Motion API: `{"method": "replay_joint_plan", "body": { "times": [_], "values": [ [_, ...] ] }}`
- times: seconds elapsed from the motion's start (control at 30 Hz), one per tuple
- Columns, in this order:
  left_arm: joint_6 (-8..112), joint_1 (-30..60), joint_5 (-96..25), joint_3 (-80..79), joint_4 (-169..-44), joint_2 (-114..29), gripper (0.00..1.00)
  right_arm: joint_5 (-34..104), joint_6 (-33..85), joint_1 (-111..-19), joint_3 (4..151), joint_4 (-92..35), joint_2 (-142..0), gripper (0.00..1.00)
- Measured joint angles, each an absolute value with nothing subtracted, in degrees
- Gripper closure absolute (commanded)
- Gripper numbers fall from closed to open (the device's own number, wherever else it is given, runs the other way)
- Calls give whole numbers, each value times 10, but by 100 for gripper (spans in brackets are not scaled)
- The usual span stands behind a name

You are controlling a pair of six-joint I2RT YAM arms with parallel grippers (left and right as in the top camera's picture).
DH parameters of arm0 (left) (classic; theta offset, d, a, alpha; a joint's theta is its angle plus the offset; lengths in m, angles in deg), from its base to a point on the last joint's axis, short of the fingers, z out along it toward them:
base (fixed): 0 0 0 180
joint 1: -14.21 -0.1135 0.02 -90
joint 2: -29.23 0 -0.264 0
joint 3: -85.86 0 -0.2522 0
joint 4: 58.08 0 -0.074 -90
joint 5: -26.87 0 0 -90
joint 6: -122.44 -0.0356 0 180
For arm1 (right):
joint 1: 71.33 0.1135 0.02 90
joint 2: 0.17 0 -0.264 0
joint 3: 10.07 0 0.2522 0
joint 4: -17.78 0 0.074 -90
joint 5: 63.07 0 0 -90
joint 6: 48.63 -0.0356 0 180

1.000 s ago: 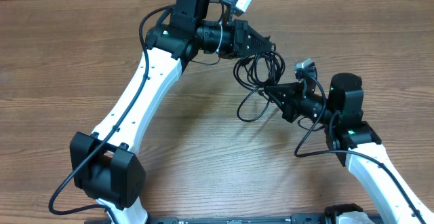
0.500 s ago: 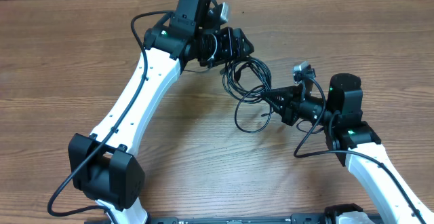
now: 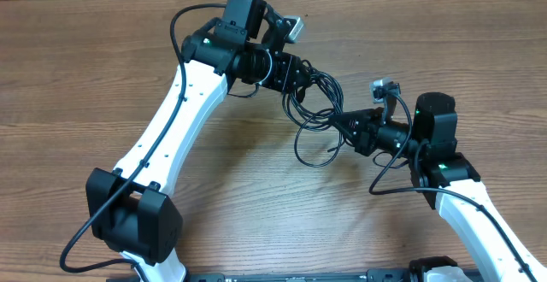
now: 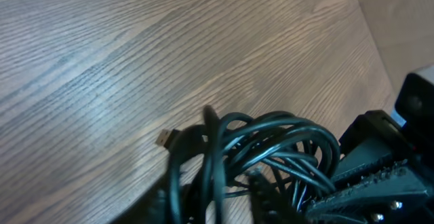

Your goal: Untangle cables

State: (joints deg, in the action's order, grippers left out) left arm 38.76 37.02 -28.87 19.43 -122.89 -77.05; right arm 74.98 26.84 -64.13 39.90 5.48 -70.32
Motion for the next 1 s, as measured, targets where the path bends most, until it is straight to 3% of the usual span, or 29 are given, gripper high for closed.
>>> {"method": "replay_joint_plan", "body": {
  "times": [0.23, 0.37, 0.47, 0.57, 0.8, 1.0],
  "values": [
    [398, 382, -334, 194, -1229, -771, 96, 749, 241, -641, 399, 57, -703, 95],
    [433, 387, -362, 194, -1215, -771, 96, 747, 233, -641, 399, 61, -703, 81],
    [441, 386, -379, 194, -1199, -771, 96, 750, 234, -641, 399, 65, -703, 59],
    [439, 385, -389, 194, -1187, -771, 96, 760, 232, -641, 399, 72, -703, 45],
    [381, 385, -395, 194, -1179, -771, 96, 778, 214, -641, 399, 118, -703, 35],
    [357, 384, -387, 194, -1181, -771, 96, 779, 182, -641, 399, 184, -703, 21]
  ]
}}
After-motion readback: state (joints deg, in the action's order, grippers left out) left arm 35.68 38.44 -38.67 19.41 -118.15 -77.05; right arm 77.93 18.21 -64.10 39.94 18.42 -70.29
